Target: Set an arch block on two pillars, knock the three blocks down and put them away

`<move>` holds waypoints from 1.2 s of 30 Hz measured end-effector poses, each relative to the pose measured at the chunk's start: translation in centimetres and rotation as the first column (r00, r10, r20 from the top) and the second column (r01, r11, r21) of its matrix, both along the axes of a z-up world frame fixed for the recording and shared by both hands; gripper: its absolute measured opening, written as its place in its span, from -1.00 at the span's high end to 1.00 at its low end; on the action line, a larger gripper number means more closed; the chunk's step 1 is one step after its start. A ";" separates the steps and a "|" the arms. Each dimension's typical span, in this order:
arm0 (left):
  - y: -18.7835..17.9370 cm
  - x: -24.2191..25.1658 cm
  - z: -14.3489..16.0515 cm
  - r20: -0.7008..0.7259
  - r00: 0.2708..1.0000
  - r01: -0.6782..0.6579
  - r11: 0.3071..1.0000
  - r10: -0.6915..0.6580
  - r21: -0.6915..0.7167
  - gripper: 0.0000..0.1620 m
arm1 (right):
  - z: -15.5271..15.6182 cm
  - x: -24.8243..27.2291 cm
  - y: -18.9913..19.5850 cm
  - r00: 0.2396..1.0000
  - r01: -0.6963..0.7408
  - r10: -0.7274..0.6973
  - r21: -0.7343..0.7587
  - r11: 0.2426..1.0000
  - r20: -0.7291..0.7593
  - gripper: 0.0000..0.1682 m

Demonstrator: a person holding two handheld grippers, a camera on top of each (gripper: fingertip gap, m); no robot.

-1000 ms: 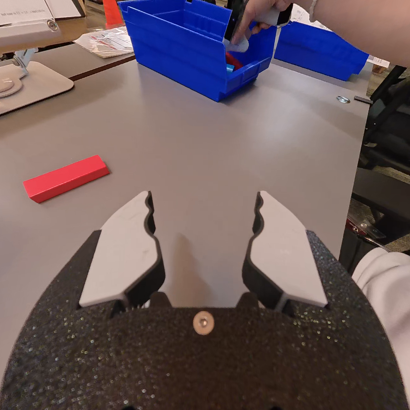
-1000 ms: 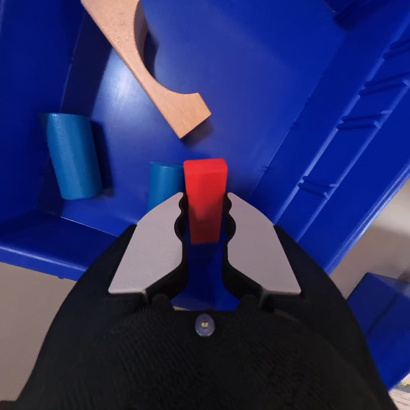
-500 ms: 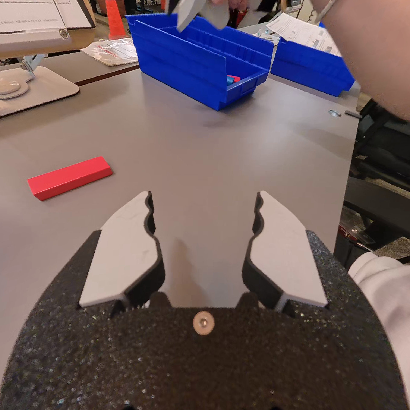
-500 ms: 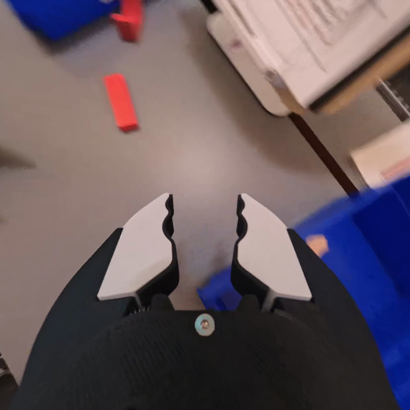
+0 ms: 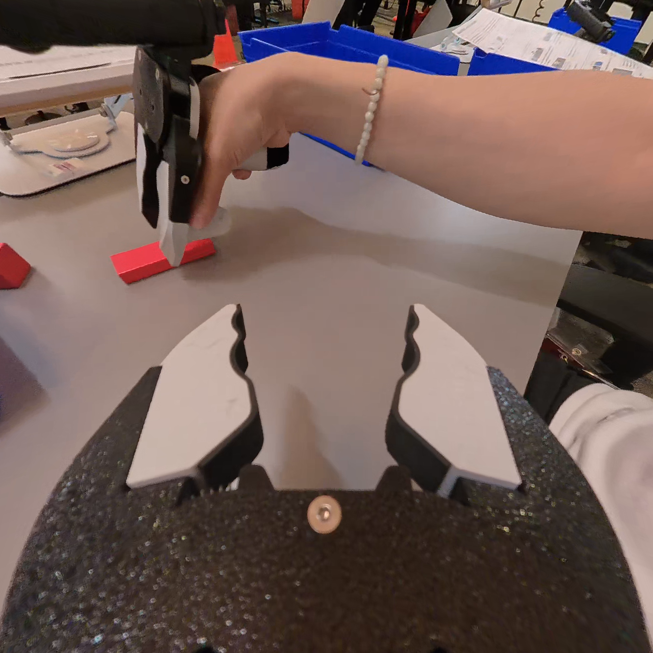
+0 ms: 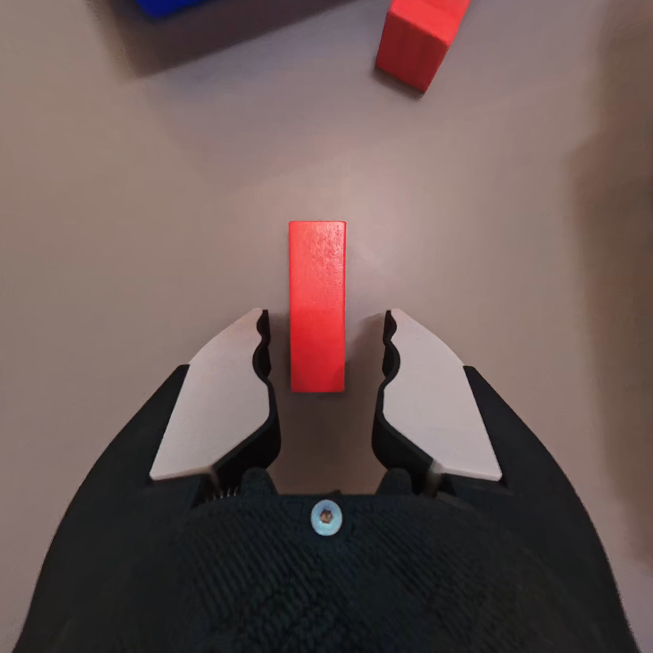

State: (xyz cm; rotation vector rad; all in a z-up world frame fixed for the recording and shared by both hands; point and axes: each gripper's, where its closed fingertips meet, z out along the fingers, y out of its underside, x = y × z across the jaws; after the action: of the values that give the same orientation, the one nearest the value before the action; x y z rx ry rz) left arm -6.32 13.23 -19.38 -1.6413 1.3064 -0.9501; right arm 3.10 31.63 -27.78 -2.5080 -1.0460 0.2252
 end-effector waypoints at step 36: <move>-3.2 3.9 -0.8 -0.013 0.996 0.090 0.995 -0.091 -0.045 -0.06 | 5.1 34.0 -15.6 0.714 0.700 -0.700 0.009 0.714 -0.034 0.61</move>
State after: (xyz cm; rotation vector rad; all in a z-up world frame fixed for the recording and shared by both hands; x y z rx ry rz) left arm -2.41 10.06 -20.19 -1.6370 1.3893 -1.0291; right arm 37.12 16.03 -22.69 -2.6650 -0.0144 0.0148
